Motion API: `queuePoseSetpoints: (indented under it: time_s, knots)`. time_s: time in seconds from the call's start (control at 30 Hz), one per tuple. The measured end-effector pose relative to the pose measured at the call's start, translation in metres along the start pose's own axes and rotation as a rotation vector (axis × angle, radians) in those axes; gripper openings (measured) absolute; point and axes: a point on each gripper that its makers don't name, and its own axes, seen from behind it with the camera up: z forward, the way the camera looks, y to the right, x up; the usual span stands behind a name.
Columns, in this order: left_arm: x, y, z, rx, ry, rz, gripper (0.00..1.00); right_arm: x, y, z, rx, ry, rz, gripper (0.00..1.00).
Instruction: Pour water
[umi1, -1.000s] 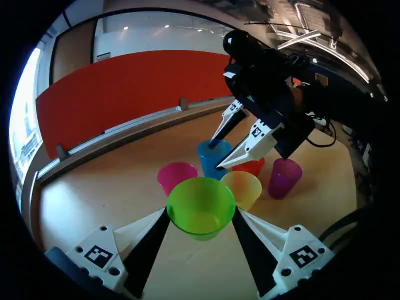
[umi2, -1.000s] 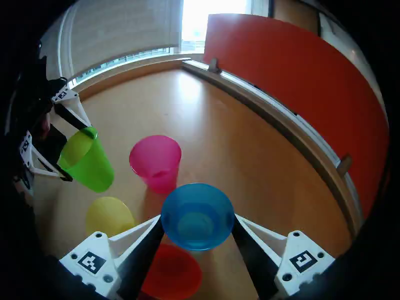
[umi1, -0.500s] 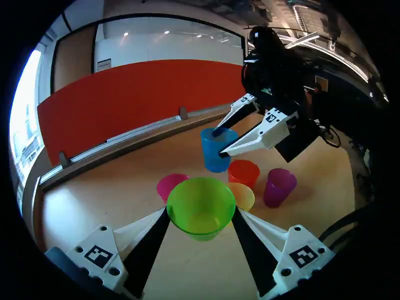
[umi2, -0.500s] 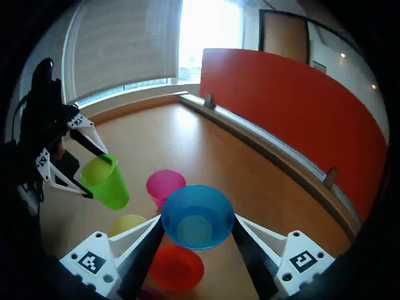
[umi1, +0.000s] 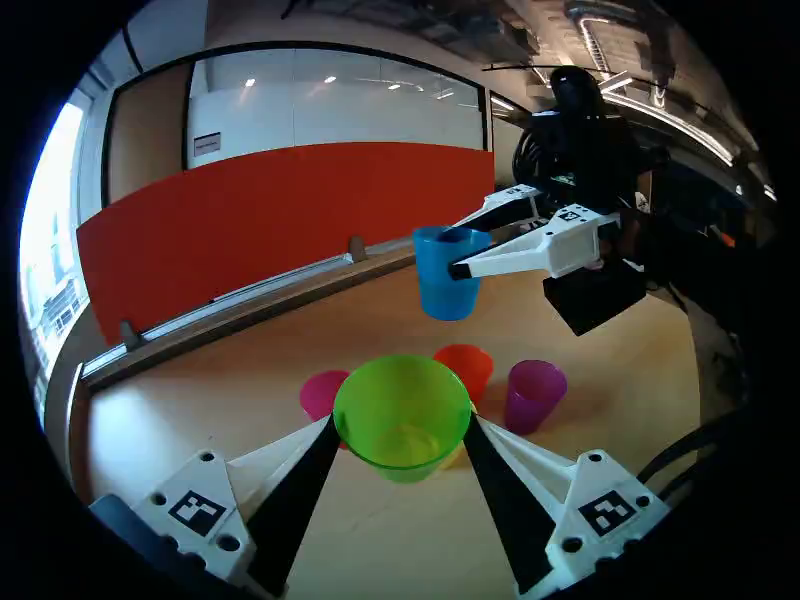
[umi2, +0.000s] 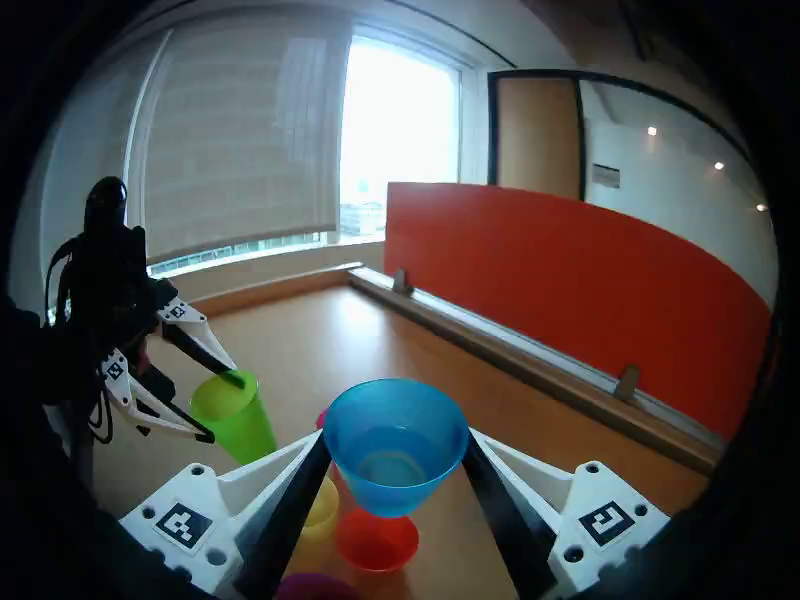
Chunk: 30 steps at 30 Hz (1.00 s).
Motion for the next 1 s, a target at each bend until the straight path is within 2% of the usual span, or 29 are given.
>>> queuePoseSetpoints:
  time_s: [0.4,0.6,1.0]
  knots:
    - [0.022,0.024,-0.020,-0.004,0.069,-0.018,0.87,0.024,-0.025,-0.052,-0.055,0.177,-0.009,0.92]
    - [0.031,0.037,-0.031,-0.012,0.104,-0.026,0.86,0.031,-0.037,-0.078,-0.091,0.257,0.008,0.92]
    - [0.035,0.066,-0.052,-0.044,0.181,-0.054,0.86,0.006,-0.055,-0.115,-0.126,0.271,0.052,0.92]
